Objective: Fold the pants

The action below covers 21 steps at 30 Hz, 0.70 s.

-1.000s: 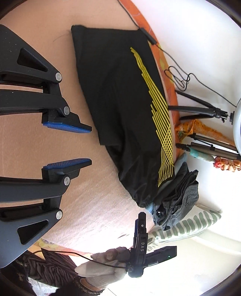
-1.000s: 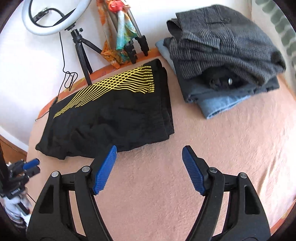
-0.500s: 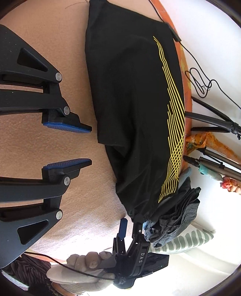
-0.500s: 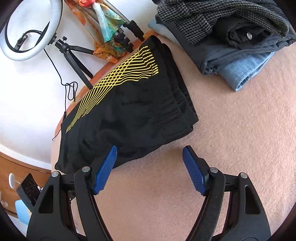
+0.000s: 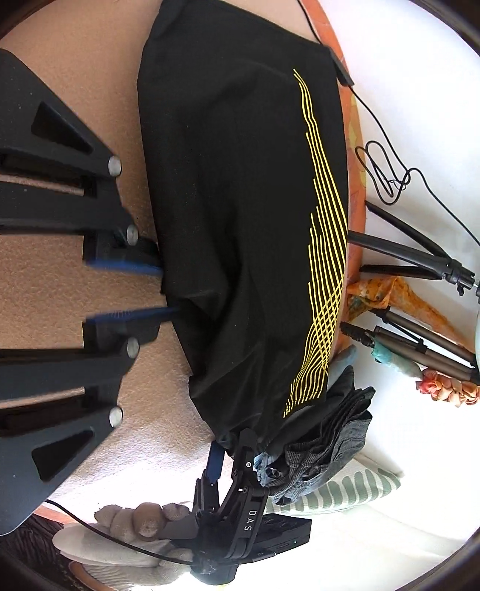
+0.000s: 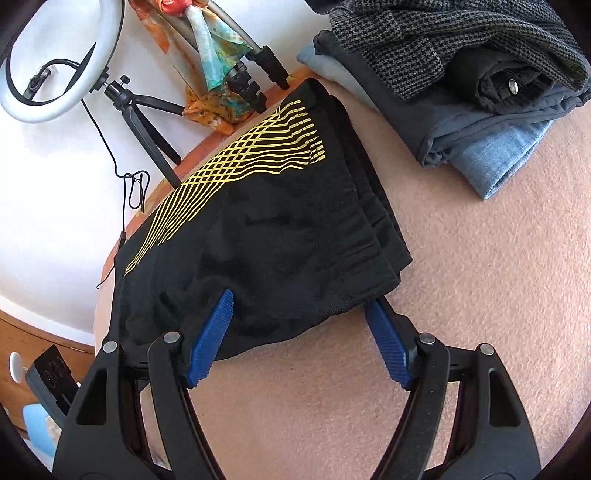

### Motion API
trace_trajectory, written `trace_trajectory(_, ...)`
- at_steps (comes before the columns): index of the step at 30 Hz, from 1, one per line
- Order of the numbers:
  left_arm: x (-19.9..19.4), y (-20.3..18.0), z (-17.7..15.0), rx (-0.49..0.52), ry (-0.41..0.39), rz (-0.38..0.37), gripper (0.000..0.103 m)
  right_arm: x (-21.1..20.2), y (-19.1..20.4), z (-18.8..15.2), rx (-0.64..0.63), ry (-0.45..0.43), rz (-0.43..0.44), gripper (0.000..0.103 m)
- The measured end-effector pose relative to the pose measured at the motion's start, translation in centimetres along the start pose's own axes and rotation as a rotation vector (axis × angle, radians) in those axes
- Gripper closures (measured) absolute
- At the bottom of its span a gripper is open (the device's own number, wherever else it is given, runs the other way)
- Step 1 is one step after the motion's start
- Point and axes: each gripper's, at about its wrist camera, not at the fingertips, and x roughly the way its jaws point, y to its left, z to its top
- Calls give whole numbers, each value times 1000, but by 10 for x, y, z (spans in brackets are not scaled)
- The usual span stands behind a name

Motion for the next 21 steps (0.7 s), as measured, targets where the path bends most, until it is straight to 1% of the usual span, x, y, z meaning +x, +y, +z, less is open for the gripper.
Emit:
trace_trajectory(2, -6, 5, 0, -12, -15, -30, 98, 0, -1, 0, -7, 1, 4, 27)
trace_trajectory(6, -22, 7, 0, 16, -33, -45, 99, -2, -4, 1, -2, 0, 17, 27)
trace_trajectory(8, -32, 7, -1, 33, -39, -47, 101, -2, -6, 2, 5, -3, 17, 32)
trace_trajectory(10, -40, 9, -4, 47, -42, -50, 102, -2, -9, 3, 17, -2, 23, 37)
trace_trajectory(12, -46, 14, -9, 44, -31, -60, 102, -2, -11, 4, 31, -1, 28, 39)
trace_trajectory(14, -50, 13, -10, 51, -23, -67, 102, -2, -12, 5, 39, 0, 40, 39)
trace_trajectory(15, -51, 11, -9, 67, -19, -60, 102, -2, -13, 4, 47, -1, 41, 39)
trace_trajectory(16, -51, 6, -7, 95, -10, -76, 102, -2, -13, 4, 58, -1, 41, 38)
trace_trajectory(17, -51, -1, -5, 135, -8, -69, 101, -2, -13, 4, 69, -1, 44, 37)
trace_trajectory(18, -52, -10, -4, 189, -18, -45, 99, -2, -12, 4, 73, 3, 44, 35)
trace_trajectory(19, -51, -19, -2, 252, -17, -17, 90, -1, -10, 4, 73, 4, 41, 33)
trace_trajectory(20, -47, -28, -2, 313, -7, 15, 79, -1, -9, 4, 74, 3, 39, 33)
trace_trajectory(21, -43, -34, -3, 362, 11, 37, 74, -1, -8, 4, 72, 2, 37, 32)
